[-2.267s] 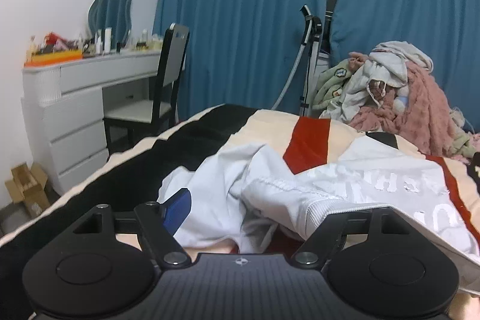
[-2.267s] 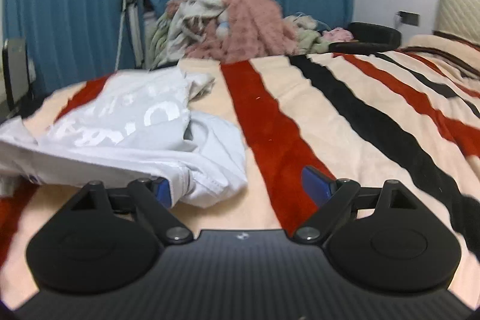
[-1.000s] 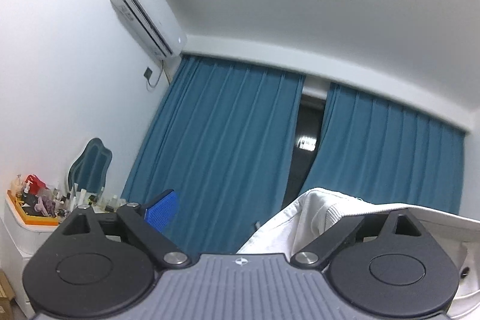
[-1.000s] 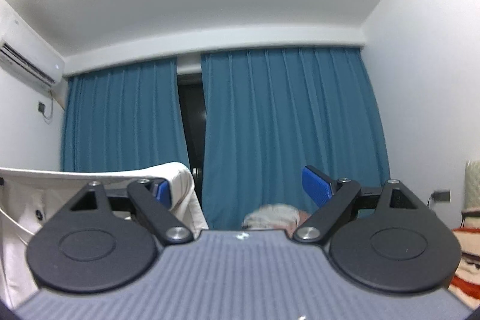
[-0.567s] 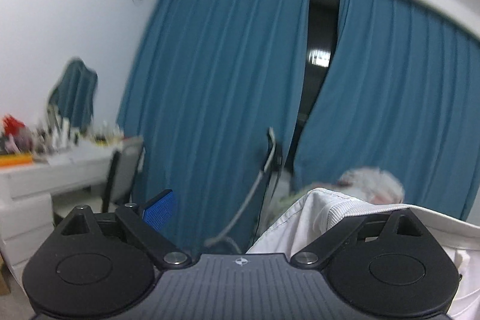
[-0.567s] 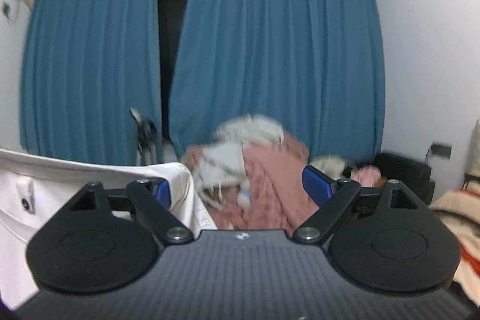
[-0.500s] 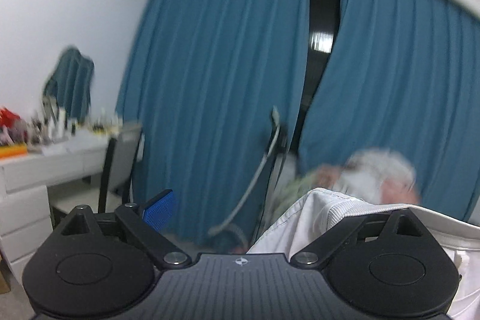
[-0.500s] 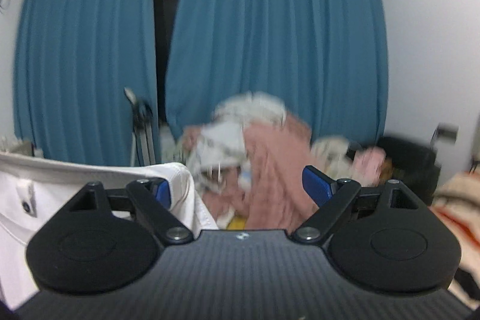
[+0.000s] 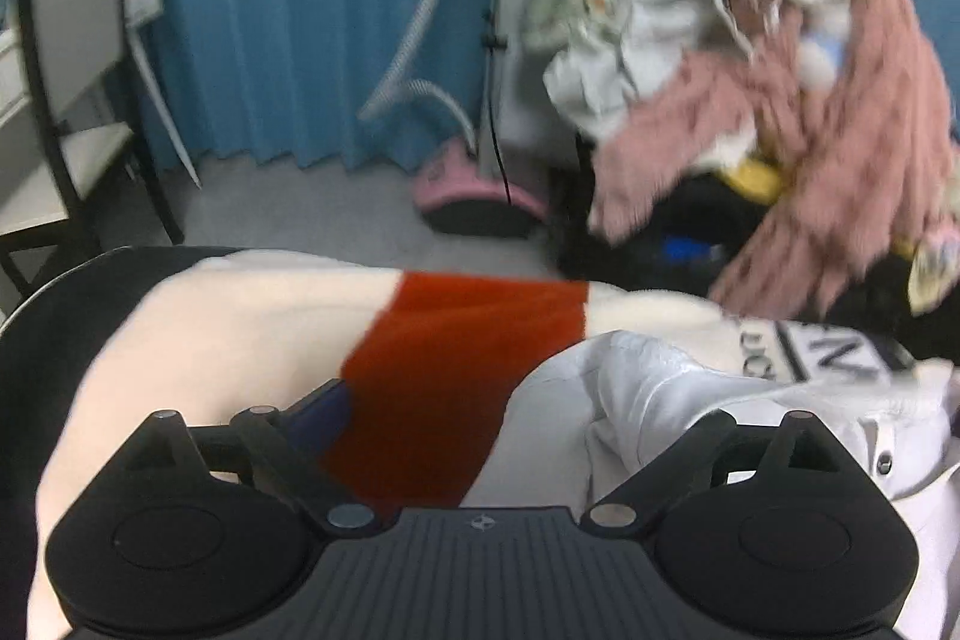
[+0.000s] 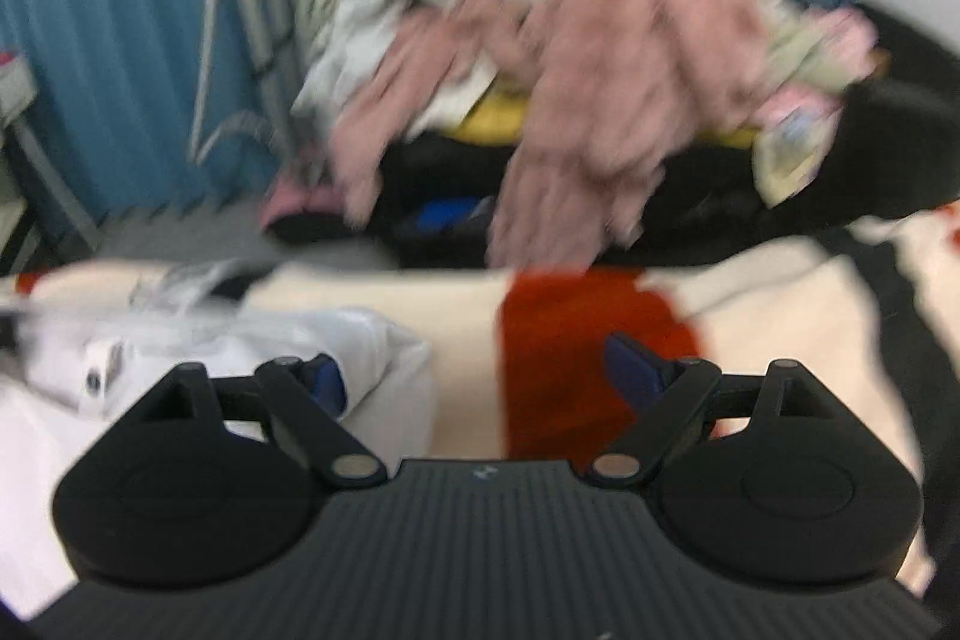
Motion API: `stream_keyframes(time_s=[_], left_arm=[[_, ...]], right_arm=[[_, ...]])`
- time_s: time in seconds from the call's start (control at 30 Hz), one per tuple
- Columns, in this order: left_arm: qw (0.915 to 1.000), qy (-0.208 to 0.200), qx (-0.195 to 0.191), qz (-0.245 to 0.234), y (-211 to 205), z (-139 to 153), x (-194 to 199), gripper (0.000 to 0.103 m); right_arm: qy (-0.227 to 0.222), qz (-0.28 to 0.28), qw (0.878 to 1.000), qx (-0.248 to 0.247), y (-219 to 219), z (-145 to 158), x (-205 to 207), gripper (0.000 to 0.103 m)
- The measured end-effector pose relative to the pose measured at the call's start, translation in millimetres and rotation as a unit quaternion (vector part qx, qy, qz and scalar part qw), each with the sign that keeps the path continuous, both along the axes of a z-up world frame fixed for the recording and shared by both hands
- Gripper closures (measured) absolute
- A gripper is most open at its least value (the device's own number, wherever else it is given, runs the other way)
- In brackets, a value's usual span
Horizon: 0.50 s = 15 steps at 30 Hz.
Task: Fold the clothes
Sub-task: 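Lay the T-shirt flat on the bed and open both grippers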
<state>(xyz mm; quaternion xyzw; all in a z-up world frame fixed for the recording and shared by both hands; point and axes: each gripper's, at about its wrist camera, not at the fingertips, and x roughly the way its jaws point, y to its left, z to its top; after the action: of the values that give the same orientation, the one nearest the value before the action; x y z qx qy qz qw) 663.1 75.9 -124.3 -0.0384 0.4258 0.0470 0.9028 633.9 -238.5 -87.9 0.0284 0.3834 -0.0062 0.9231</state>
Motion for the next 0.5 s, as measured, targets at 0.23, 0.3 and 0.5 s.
stream_keyframes(time_s=[0.23,0.3,0.5], left_arm=[[0.9930,0.017,0.024,-0.115,-25.6,46.4,8.4,0.001],[0.9929,-0.005,0.017,-0.118,-30.9,59.4,-3.2,0.000],[0.9934,-0.066,0.011,-0.094,-38.0,113.6,-122.7,0.000]], right_arm=[[-0.001,0.019,0.998,0.065,3.1,22.8,-8.4,0.016],[-0.019,0.016,0.996,0.080,3.7,36.3,-25.3,0.016],[-0.073,0.028,0.993,0.090,12.3,80.4,-98.5,0.016]])
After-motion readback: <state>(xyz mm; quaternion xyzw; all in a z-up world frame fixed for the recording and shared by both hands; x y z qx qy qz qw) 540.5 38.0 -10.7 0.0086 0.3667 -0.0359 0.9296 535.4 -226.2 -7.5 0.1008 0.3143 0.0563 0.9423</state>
